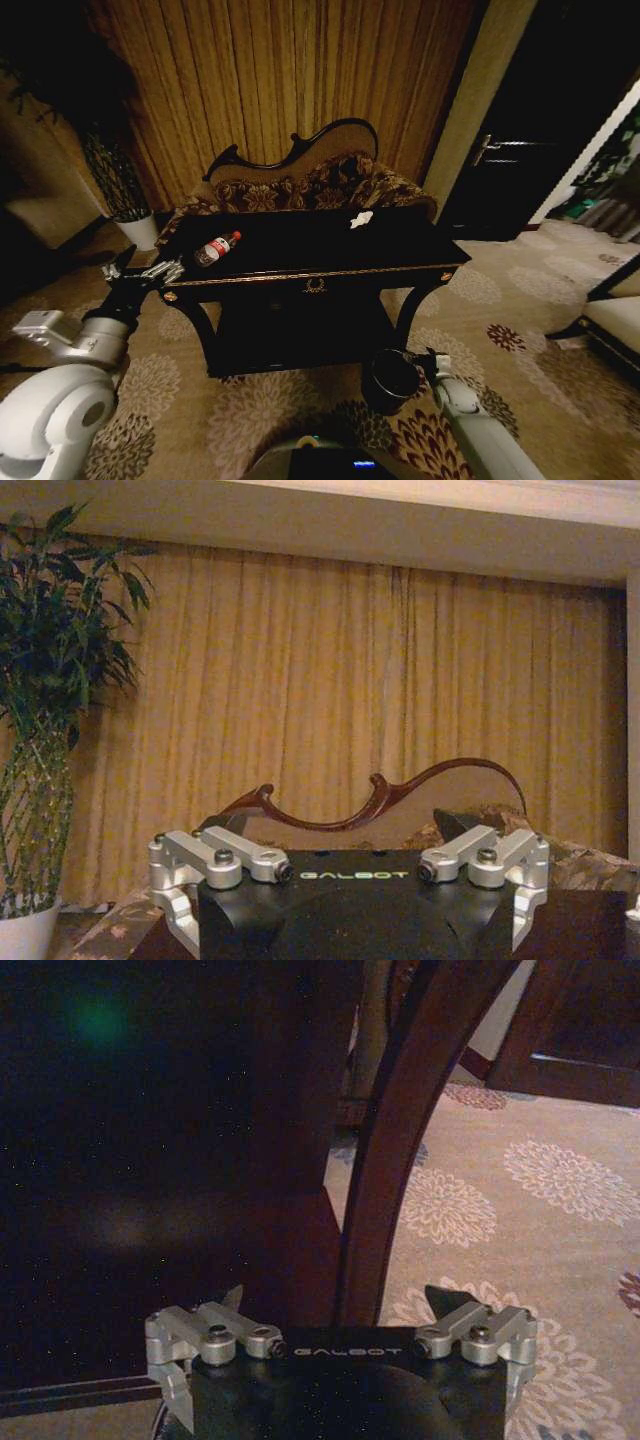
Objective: Move to the front of the table and place the trash on the table into the trash bin.
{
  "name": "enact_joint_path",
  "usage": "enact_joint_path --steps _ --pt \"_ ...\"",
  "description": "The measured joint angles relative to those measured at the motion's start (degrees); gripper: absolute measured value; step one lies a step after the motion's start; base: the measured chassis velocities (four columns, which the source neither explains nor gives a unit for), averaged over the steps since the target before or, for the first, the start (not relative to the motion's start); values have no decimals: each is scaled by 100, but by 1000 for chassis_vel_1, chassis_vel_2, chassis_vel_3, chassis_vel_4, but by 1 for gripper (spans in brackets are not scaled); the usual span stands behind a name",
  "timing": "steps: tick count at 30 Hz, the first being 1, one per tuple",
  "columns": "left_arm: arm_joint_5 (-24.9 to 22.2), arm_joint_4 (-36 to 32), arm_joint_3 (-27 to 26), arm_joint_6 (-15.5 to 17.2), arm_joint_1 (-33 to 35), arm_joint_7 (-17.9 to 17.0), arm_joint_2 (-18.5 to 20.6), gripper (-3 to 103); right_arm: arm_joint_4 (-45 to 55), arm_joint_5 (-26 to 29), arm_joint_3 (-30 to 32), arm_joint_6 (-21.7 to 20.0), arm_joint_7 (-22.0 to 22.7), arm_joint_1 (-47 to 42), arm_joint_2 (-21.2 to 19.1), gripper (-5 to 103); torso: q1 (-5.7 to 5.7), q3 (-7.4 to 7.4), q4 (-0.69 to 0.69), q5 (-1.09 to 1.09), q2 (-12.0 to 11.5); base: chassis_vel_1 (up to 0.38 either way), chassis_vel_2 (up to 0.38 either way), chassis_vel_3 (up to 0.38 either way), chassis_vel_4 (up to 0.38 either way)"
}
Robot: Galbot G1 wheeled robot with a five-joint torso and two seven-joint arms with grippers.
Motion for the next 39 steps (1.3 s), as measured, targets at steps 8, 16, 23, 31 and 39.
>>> enact_joint_path --steps 8,16,23,31,39 --pt "-8 0 -26 -2 35 18 -5 100 120 347 78 81 -3 -40 -7 100 0 0 -1 0 0 0 0 0 0" --pt "-34 0 -60 -46 27 38 17 100 1687 1742 626 623 5 -337 -226 100 0 0 0 -1 0 0 0 0 0" --pt "-9 0 11 -79 90 41 -24 100 3360 1709 926 670 57 -719 -260 100 0 0 0 -1 0 0 0 0 0" --pt "6 0 -23 -113 192 29 49 100 4844 1616 900 384 183 -964 -469 100 0 0 0 -1 0 0 0 0 0" --pt "7 0 -15 -111 185 20 66 100 5258 1635 831 206 392 -1020 -626 100 0 0 0 0 1 0 0 0 0"
